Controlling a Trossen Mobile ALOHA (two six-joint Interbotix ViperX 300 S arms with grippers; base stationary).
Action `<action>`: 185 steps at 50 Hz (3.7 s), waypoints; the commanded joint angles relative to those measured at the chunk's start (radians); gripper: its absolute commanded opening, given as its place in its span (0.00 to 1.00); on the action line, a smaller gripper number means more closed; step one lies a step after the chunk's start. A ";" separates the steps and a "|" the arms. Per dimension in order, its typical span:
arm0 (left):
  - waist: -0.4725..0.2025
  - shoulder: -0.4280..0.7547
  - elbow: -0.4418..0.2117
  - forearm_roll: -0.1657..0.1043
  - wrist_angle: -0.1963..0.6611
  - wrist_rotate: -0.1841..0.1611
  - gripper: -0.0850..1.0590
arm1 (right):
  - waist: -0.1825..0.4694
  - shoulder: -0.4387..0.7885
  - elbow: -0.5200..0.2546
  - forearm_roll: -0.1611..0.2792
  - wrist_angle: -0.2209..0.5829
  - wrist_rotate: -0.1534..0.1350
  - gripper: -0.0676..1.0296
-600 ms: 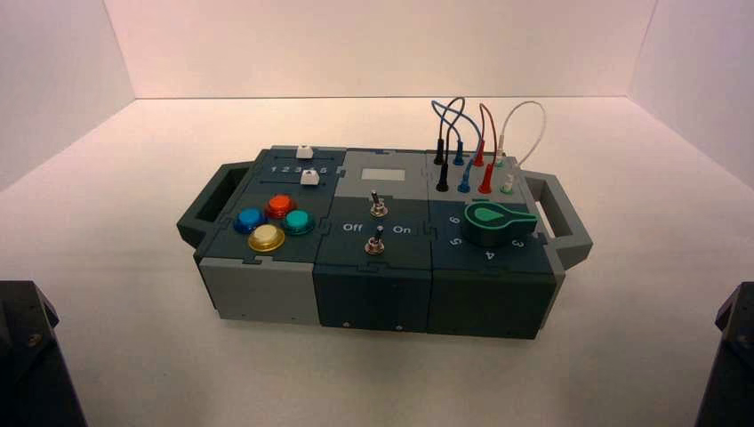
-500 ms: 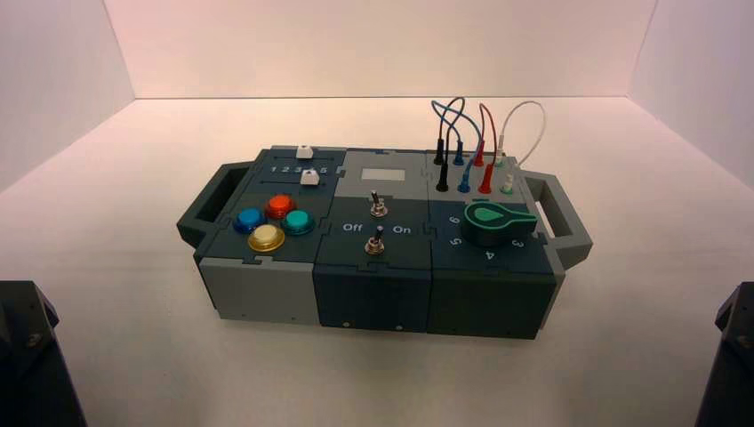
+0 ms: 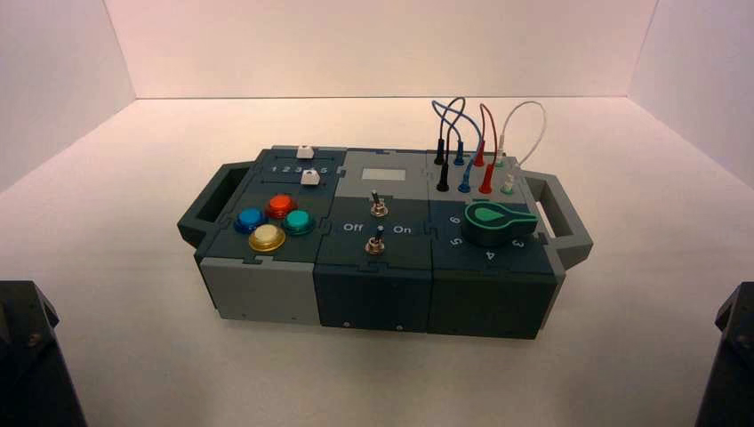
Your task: Pull the red wire.
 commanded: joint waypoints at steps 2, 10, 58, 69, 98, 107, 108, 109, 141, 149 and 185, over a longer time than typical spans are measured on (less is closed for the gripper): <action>-0.028 0.008 -0.049 0.002 0.078 0.009 0.05 | 0.015 0.009 -0.044 0.002 0.055 -0.002 0.04; -0.117 0.011 -0.077 0.002 0.229 0.023 0.05 | 0.017 0.023 -0.075 0.002 0.158 -0.002 0.04; -0.623 0.219 -0.209 -0.104 0.726 -0.161 0.05 | 0.184 0.218 -0.198 0.115 0.661 -0.002 0.04; -0.732 0.247 -0.204 -0.140 0.712 -0.202 0.05 | 0.227 0.221 -0.199 0.137 0.759 -0.011 0.04; -0.959 0.426 -0.199 -0.144 0.581 -0.308 0.05 | 0.399 0.351 -0.204 0.204 0.899 -0.011 0.04; -0.986 0.446 -0.199 -0.144 0.563 -0.328 0.05 | 0.422 0.383 -0.202 0.230 0.904 -0.017 0.04; -0.988 0.446 -0.199 -0.144 0.561 -0.328 0.05 | 0.428 0.390 -0.202 0.233 0.902 -0.020 0.04; -0.988 0.446 -0.199 -0.143 0.561 -0.330 0.05 | 0.434 0.394 -0.202 0.235 0.902 -0.020 0.05; -0.988 0.428 -0.187 -0.143 0.561 -0.334 0.05 | 0.474 0.561 -0.242 0.285 0.884 -0.021 0.40; -0.988 0.417 -0.184 -0.144 0.561 -0.334 0.05 | 0.488 0.592 -0.258 0.293 0.865 -0.021 0.40; -0.989 0.405 -0.179 -0.144 0.561 -0.333 0.05 | 0.488 0.759 -0.284 0.288 0.755 -0.021 0.38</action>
